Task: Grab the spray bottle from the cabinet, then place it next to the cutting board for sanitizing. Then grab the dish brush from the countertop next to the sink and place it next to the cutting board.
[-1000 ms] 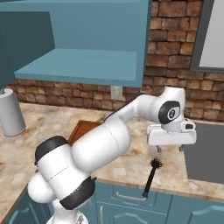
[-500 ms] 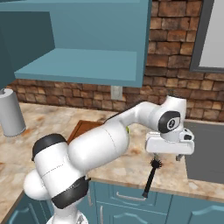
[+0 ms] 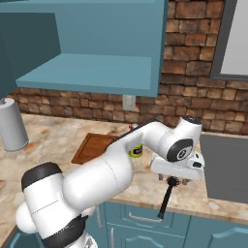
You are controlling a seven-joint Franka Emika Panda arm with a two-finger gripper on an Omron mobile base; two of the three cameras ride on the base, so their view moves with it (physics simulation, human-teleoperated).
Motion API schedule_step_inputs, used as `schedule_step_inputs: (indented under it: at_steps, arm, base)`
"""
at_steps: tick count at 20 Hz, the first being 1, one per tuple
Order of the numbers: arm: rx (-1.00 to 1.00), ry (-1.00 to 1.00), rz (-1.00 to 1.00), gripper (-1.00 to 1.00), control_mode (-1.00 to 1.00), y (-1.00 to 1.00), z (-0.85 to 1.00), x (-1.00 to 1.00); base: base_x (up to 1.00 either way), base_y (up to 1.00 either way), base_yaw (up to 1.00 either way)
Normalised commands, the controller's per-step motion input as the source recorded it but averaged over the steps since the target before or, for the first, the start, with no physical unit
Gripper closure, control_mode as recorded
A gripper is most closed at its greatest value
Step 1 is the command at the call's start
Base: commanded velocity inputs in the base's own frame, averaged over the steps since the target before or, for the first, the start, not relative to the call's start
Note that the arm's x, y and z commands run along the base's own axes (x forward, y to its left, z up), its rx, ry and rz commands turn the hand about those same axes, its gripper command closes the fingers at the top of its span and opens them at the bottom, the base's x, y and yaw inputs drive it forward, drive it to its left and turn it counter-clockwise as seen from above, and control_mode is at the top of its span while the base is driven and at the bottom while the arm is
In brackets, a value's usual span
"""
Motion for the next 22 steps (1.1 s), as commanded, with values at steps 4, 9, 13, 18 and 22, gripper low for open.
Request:
schedule_step_inputs:
  at_steps: [4,9,13,18,22]
  arm:
    - [0.00,-0.05,-0.11,-1.00,-1.00,0.44,-0.21,0.00]
    - [0.00,0.00,-0.06,-1.00,-1.00,0.03,-0.27,0.08]
    - [0.00,0.00,-0.01,-1.00,-1.00,0.00,-0.30,0.19]
    - [0.00,0.00,0.00,-1.00,-1.00,-0.03,-0.23,0.23]
    - [0.00,0.00,0.00,-1.00,-1.00,-0.16,-0.20,0.31]
  base:
    - [0.00,0.00,0.00]
    - [0.00,0.00,0.00]
    - [0.00,0.00,0.00]
    - [0.00,0.00,0.00]
    - [0.00,0.00,0.00]
